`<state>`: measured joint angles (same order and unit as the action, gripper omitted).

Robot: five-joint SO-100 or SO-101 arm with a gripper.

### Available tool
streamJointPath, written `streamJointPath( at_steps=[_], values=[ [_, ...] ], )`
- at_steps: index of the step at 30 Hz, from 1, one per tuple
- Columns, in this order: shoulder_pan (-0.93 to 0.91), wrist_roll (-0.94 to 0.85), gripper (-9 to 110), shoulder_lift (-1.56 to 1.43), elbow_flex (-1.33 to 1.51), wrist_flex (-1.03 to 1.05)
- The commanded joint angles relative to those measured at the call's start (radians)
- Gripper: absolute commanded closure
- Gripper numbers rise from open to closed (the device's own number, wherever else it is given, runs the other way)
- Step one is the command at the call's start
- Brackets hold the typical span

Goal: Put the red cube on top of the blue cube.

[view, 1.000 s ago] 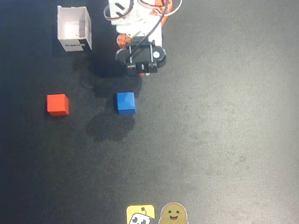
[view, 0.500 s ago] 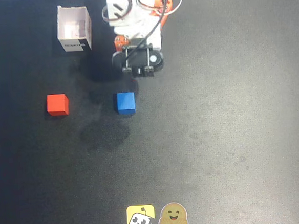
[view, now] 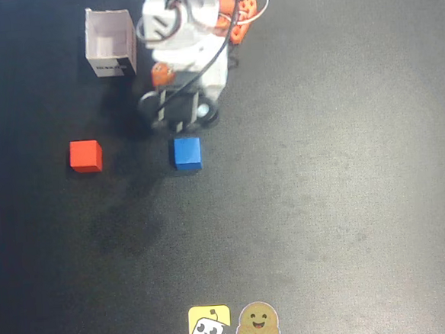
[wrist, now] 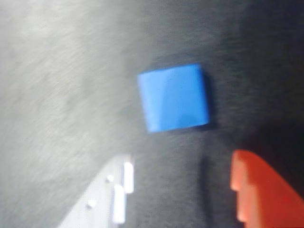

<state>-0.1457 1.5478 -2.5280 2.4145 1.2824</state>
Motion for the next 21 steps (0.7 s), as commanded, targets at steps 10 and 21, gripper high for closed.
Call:
streamJointPath(
  at_steps=[10, 21],
  values=[
    [-0.192, -0.241, 85, 0.330, -0.265, -0.077],
    [-0.333, -0.342, 85, 0.518, -0.356, -0.147]
  ],
)
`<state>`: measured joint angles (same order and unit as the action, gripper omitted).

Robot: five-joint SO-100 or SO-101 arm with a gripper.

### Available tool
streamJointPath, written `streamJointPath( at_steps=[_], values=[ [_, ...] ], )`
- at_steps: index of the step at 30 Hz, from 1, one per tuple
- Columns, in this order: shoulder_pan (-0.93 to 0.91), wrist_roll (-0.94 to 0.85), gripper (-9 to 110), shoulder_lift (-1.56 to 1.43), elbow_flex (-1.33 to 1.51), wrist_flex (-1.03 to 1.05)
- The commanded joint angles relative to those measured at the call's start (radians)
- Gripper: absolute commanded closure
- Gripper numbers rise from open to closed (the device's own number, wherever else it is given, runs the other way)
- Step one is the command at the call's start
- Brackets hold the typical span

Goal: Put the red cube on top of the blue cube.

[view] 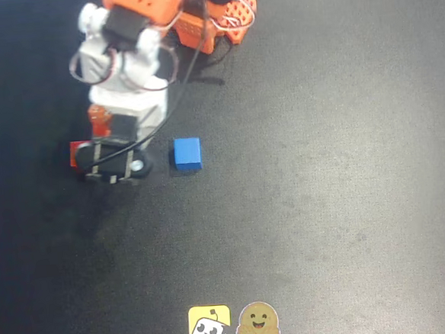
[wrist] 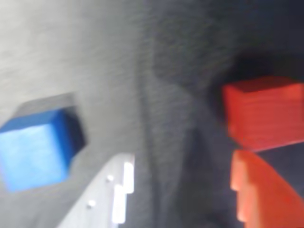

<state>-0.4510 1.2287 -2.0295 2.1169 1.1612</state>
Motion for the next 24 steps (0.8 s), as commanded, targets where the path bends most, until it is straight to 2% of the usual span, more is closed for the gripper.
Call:
streamJointPath(
  at_steps=[1, 4, 6, 24],
  values=[
    [-0.040, -0.029, 85, 0.037, -0.064, -0.034],
    [-0.075, -0.046, 84, 0.083, -0.089, -0.046],
    [-0.100, -0.067, 79, 0.112, -0.100, -0.055],
    [-0.190, -0.244, 73, 0.285, -0.066, -0.179]
  ],
)
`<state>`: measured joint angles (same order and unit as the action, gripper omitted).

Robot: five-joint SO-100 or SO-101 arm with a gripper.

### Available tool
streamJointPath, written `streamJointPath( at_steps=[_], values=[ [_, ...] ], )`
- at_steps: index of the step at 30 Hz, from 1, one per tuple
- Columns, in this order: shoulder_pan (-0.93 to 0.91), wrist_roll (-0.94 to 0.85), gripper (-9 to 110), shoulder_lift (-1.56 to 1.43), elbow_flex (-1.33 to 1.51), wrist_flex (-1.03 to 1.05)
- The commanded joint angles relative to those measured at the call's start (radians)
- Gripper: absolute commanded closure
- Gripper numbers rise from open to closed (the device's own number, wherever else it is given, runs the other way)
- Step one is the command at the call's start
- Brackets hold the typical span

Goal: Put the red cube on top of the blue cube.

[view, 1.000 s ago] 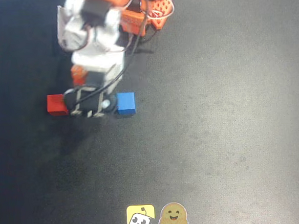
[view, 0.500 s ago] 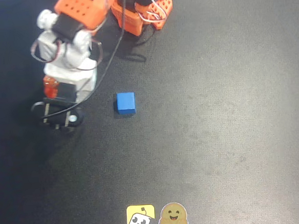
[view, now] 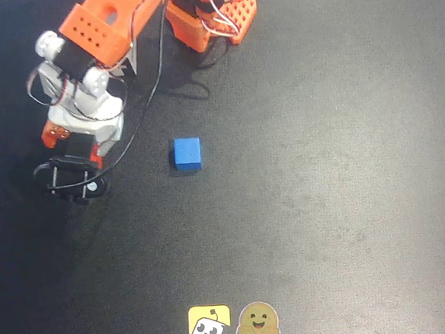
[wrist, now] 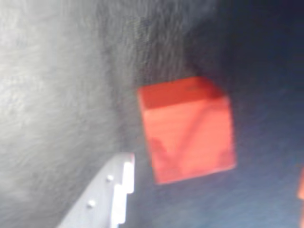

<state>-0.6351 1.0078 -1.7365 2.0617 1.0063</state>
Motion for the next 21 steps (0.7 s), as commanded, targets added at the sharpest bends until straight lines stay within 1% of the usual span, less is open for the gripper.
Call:
streamJointPath(
  at_steps=[1, 11, 21],
  values=[
    [-0.006, -0.026, 73, -0.005, -0.006, -0.028],
    [-0.006, -0.077, 74, 0.078, 0.035, -0.106],
    [-0.008, -0.086, 75, 0.115, 0.051, -0.129]
  ],
)
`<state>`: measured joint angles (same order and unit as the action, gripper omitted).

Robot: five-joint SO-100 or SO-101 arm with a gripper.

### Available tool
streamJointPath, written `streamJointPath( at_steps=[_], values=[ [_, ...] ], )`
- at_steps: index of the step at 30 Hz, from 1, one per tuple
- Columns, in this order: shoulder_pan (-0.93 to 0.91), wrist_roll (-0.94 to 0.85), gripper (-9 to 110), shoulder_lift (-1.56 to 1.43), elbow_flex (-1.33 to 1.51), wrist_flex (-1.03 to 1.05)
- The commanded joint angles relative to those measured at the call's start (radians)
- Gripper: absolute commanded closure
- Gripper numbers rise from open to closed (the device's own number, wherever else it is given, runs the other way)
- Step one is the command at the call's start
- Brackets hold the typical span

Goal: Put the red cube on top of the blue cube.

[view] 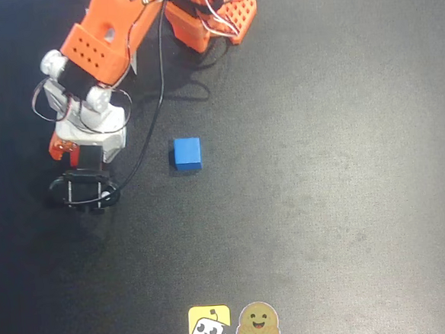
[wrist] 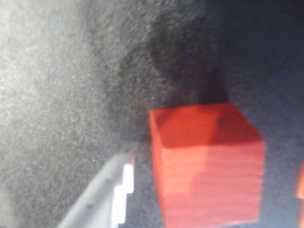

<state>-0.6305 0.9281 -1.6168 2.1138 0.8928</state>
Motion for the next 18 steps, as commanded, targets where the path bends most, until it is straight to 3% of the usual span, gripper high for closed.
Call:
streamJointPath(
  at_steps=[1, 12, 18],
  values=[
    [-0.014, -0.006, 76, 0.000, -0.002, -0.017],
    [-0.051, -0.008, 93, 0.032, 0.000, -0.032],
    [-0.057, 0.005, 93, 0.012, 0.000, -0.017]
  ],
)
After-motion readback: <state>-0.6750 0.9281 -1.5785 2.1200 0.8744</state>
